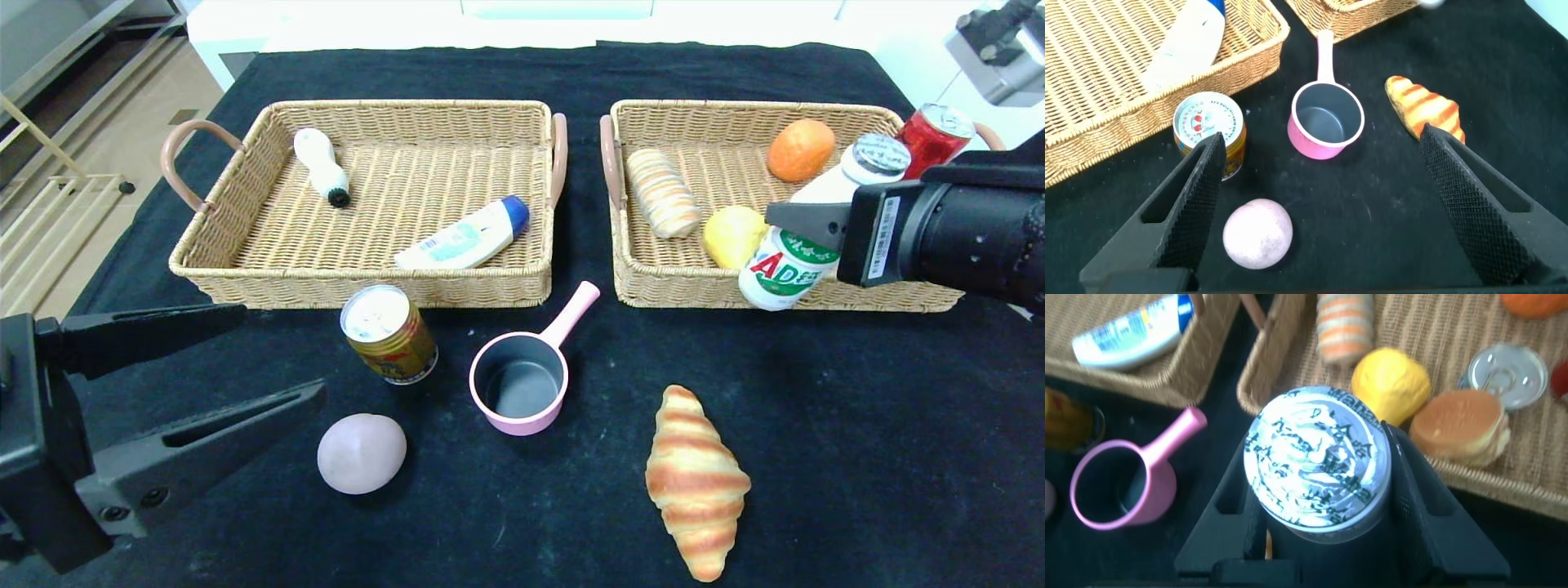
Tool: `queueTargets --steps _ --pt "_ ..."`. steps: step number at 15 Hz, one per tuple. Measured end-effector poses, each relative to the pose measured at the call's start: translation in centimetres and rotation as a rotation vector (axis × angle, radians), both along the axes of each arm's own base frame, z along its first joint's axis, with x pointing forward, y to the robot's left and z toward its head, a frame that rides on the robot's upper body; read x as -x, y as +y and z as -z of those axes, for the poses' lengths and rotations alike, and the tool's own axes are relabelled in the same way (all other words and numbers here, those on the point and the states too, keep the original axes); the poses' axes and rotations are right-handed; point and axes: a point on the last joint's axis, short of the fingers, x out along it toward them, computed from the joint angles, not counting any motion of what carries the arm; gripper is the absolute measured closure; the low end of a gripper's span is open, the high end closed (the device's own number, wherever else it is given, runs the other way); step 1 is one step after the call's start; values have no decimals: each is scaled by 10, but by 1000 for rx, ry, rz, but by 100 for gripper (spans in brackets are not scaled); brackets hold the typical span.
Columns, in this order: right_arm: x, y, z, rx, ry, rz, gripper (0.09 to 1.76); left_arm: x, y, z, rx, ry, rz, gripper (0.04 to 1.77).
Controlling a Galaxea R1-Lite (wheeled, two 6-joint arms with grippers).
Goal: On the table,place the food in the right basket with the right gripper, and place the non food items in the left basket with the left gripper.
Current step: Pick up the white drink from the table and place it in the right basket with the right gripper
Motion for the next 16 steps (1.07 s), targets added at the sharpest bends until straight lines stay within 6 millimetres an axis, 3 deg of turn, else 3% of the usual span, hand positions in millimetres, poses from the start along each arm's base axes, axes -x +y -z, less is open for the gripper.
queueTargets --steps 5,13,16 --pt "-20 -1 -25 -46 -71 45 96 0 0 0 1 -2 0 9" --pt "-87 -1 -30 -69 -102 89 96 0 0 -1 2 -5 -1 9" --pt "-116 1 -32 -119 -205 77 97 0 0 0 0 -3 -1 9"
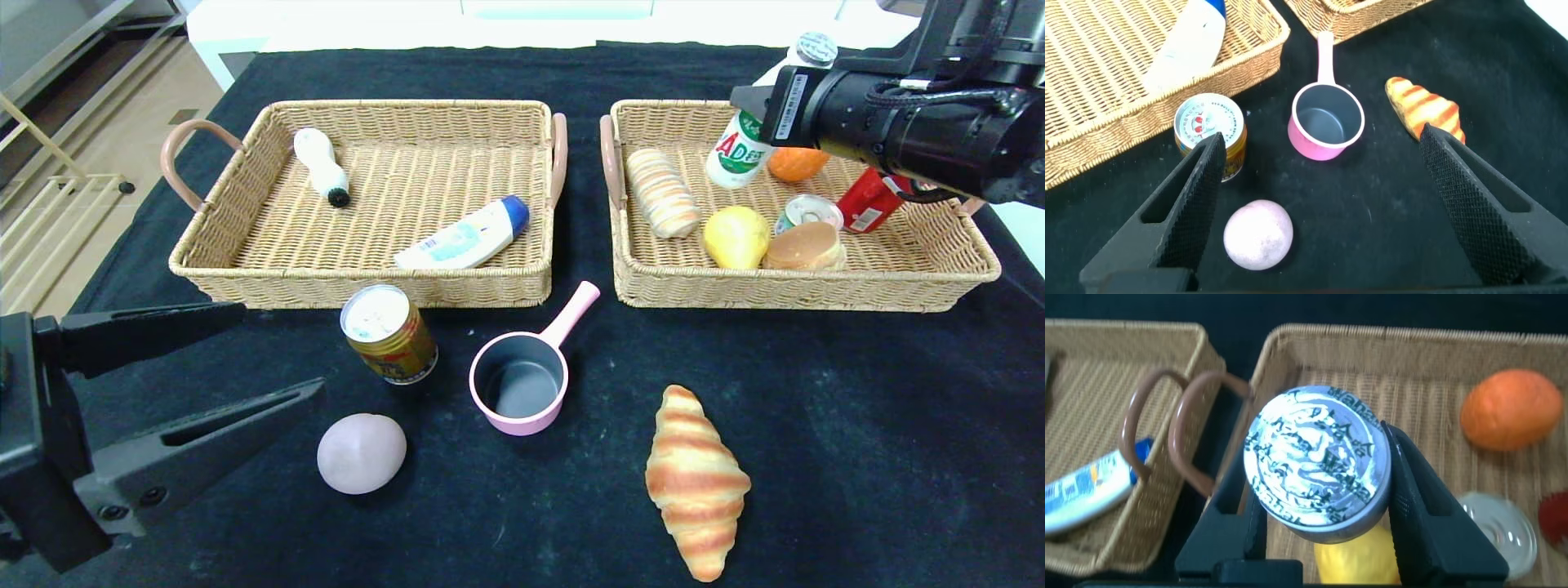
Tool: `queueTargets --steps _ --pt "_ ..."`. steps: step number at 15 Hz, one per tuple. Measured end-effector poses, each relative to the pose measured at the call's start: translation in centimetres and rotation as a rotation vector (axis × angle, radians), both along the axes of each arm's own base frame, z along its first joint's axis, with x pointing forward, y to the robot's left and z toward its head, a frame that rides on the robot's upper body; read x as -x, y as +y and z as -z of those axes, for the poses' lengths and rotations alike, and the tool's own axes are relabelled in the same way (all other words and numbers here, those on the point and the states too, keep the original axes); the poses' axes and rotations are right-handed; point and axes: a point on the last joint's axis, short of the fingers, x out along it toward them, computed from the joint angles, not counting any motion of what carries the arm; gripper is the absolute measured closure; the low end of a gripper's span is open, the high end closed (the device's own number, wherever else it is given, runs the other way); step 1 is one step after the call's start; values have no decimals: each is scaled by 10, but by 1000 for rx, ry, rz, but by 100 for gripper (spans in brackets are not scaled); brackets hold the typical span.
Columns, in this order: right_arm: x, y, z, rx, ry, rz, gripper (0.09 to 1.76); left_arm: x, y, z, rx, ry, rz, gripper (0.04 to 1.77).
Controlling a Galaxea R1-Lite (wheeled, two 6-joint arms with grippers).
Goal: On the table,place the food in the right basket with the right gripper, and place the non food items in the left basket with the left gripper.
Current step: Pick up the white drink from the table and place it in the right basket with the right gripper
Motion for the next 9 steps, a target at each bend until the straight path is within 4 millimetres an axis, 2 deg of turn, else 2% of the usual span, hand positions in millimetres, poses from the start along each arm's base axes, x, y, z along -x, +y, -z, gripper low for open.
queueTargets --steps 5,9 --pt "-35 -1 14 -13 -34 21 97 0 0 0 0 -1 0 9" --pt "-51 -6 24 -14 -35 49 97 -1 0 0 -1 3 0 9"
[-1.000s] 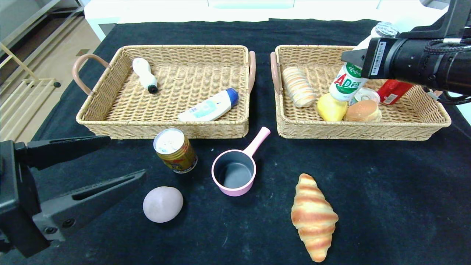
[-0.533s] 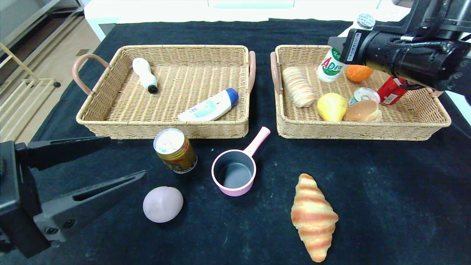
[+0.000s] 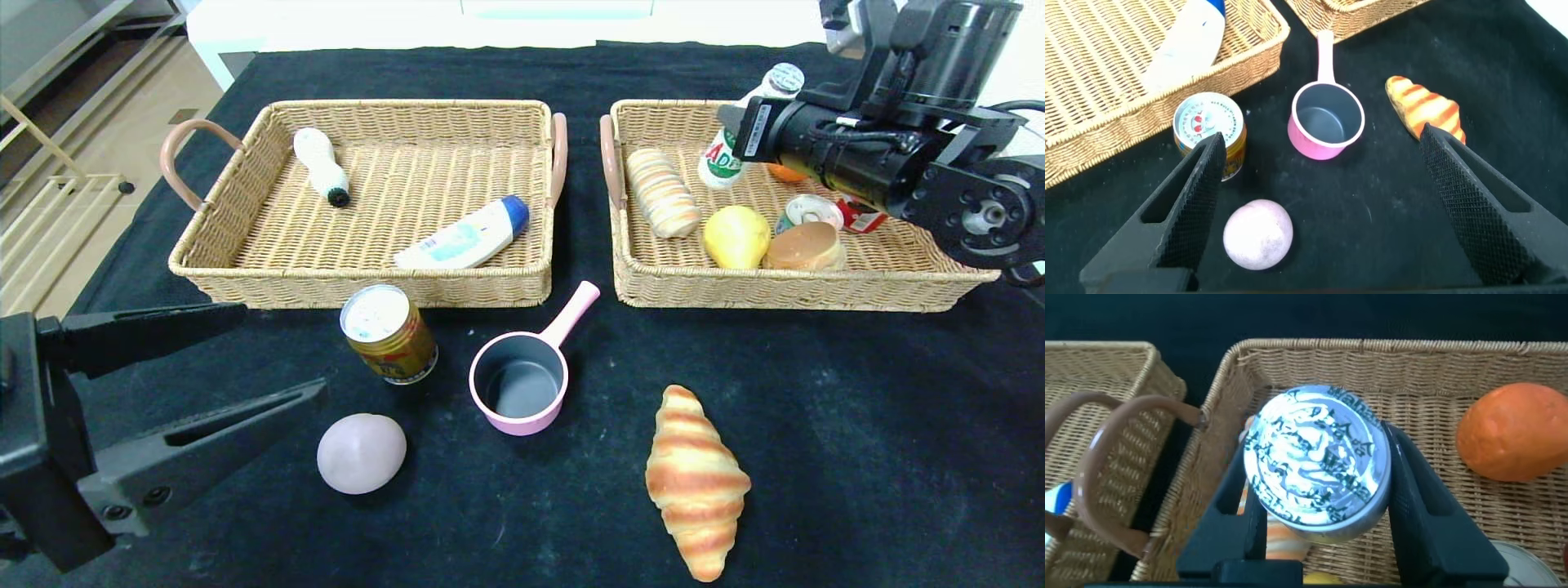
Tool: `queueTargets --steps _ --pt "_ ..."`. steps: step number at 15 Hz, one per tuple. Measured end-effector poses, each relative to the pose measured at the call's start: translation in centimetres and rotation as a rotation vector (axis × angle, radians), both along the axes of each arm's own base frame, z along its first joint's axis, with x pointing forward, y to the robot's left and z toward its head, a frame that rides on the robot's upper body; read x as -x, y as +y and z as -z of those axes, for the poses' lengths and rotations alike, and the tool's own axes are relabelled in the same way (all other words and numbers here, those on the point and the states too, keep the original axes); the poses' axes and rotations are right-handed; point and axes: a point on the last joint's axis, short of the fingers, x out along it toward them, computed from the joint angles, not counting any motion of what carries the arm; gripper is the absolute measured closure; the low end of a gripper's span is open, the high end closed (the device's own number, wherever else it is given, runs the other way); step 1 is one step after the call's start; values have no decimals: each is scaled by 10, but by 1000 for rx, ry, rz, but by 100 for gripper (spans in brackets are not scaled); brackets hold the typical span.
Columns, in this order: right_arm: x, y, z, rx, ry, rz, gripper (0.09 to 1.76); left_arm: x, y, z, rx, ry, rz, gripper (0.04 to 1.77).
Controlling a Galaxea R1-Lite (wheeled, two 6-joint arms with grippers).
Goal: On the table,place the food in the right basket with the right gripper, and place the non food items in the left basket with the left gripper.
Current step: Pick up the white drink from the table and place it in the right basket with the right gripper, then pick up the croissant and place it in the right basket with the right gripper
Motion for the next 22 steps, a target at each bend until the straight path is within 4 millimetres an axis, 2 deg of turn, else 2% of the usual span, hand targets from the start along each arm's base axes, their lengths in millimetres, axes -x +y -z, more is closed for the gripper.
queueTargets --steps 4,9,13,17,22 --pt "-6 -2 5 0 9 14 97 0 0 0 -1 1 0 9" --pt "-6 -2 7 -8 16 14 57 -1 0 0 -1 2 0 9" --pt "-1 -2 5 -2 20 11 40 -1 0 0 -1 1 0 9" --pt "17 -5 2 4 32 2 30 -1 0 0 -2 2 0 9" --pt "65 -16 3 44 107 -13 22 -1 -1 1 -3 6 0 9"
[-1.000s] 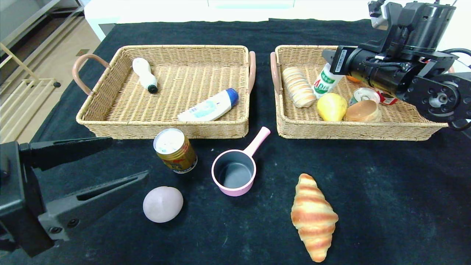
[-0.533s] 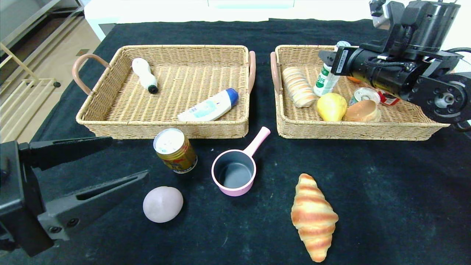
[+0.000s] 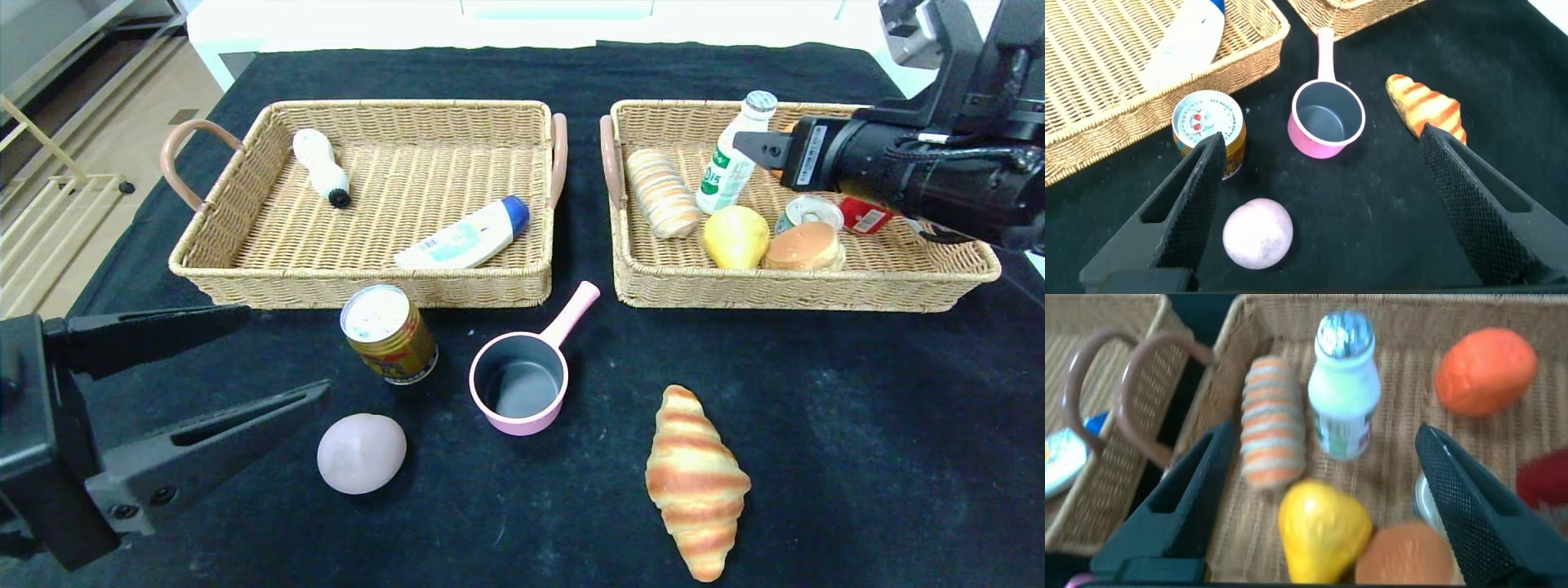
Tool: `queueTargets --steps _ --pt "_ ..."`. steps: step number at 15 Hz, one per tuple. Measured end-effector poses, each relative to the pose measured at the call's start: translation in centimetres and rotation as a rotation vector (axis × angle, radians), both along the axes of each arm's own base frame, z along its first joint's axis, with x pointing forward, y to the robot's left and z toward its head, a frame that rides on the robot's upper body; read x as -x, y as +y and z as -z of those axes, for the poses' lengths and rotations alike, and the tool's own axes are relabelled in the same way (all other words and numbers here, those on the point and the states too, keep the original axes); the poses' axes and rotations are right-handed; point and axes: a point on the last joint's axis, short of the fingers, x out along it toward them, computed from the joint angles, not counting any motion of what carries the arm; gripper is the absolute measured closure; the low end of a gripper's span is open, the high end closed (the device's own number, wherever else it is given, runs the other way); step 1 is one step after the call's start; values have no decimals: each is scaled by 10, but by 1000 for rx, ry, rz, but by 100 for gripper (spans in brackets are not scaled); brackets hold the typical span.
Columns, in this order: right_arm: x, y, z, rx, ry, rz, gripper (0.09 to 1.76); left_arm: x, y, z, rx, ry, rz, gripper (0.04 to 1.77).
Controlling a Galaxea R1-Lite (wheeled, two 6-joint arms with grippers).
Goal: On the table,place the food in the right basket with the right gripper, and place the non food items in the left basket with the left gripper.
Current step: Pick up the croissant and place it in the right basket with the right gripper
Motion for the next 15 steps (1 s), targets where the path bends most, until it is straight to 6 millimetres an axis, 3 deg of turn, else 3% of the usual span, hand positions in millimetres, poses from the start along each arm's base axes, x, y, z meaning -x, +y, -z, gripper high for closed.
queueTargets --steps 7,12,15 --pt "81 7 17 92 182 -54 17 0 0 0 -1 2 1 9" --pt "115 18 39 215 351 -77 16 0 0 0 0 0 0 9" --pt "128 26 43 191 413 -121 15 0 0 0 1 -2 0 9"
